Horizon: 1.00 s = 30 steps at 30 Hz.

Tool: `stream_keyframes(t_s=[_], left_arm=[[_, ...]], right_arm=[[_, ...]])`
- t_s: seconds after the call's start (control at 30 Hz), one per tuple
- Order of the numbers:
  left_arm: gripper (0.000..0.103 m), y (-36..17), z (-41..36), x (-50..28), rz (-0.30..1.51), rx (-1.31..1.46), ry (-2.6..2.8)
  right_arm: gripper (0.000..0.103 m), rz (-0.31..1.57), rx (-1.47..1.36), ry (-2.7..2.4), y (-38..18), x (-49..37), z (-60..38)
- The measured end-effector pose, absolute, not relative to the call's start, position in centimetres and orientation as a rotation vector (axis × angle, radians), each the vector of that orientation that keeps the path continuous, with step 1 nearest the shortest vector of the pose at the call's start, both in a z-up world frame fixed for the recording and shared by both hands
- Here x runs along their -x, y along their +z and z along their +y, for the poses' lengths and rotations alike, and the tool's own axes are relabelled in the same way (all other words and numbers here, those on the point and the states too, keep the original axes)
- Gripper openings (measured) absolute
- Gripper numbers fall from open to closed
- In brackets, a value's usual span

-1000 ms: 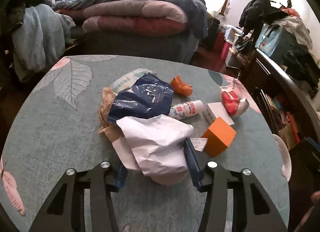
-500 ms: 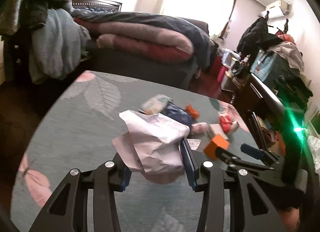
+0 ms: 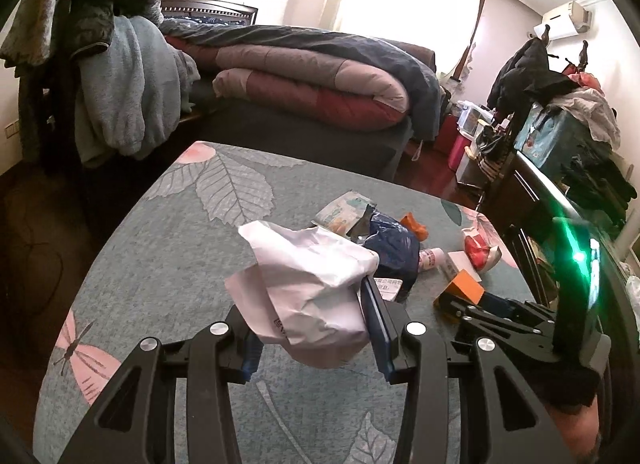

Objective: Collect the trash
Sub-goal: 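Grasp the orange cube with the right tool while the left tool holds the paper, then carry paper and orange cube over the wastebasket and open both tools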

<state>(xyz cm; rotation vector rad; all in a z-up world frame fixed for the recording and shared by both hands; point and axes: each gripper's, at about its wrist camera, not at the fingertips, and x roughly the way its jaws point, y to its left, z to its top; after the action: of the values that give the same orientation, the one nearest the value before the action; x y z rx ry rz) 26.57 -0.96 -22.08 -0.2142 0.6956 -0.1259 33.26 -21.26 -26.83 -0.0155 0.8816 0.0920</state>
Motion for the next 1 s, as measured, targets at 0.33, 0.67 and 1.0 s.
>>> stream_keyframes(t_s=[0.33, 0.67, 1.0], left_arm=[[0.045, -20.7, -1.5, -25.2, 0.676, 0.191, -0.118], [0.045, -18.0, -5.9, -23.7, 0.631, 0.134, -0.194], [0.045, -17.0, -15.8, -23.6, 0.637, 0.084, -0.429]], right_arm=[[0.045, 0.820, -0.033, 0.087, -24.0, -29.3, -23.1], [0.045, 0.752, -0.082, 0.017, -21.6, -24.0, -28.0], [0.045, 0.674, -0.167, -0.138, -20.1, -18.4, -37.8]])
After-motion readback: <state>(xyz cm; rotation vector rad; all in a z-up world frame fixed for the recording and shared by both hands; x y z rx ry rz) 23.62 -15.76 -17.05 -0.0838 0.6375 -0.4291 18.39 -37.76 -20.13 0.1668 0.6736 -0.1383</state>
